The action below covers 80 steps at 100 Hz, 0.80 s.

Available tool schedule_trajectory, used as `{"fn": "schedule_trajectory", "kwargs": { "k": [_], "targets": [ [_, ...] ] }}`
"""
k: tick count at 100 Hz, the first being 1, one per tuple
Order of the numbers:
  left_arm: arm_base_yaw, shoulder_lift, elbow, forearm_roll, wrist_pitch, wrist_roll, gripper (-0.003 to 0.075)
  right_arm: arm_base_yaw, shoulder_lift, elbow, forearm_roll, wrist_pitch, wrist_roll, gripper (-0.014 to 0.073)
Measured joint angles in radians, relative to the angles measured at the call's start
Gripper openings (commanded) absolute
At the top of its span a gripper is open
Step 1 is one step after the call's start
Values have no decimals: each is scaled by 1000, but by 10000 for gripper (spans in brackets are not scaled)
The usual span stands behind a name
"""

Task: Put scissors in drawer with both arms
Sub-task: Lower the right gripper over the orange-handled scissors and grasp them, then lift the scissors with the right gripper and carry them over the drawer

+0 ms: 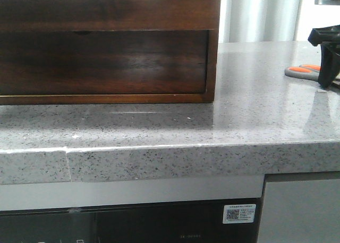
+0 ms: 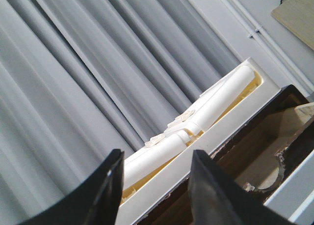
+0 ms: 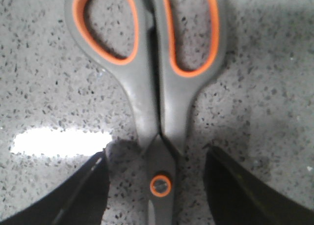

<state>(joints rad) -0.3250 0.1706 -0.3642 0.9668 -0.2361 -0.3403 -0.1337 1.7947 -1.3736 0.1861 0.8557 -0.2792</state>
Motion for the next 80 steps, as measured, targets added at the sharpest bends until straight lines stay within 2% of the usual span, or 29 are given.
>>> {"fn": "schedule_trajectory", "kwargs": {
  "k": [20, 27, 46, 58, 80],
  "targets": [
    [0, 0, 0, 0, 0, 0, 294, 0, 11, -10, -2, 6, 0, 378],
    [0, 0, 0, 0, 0, 0, 294, 0, 12, -10, -4, 8, 0, 311],
    [0, 0, 0, 0, 0, 0, 294, -3, 20, -17, -18, 8, 2, 48],
    [0, 0, 0, 0, 1, 0, 294, -3, 20, -19, -23, 6, 2, -42],
    [0, 0, 0, 0, 1, 0, 294, -3, 20, -19, -22, 4, 2, -55]
  ]
}}
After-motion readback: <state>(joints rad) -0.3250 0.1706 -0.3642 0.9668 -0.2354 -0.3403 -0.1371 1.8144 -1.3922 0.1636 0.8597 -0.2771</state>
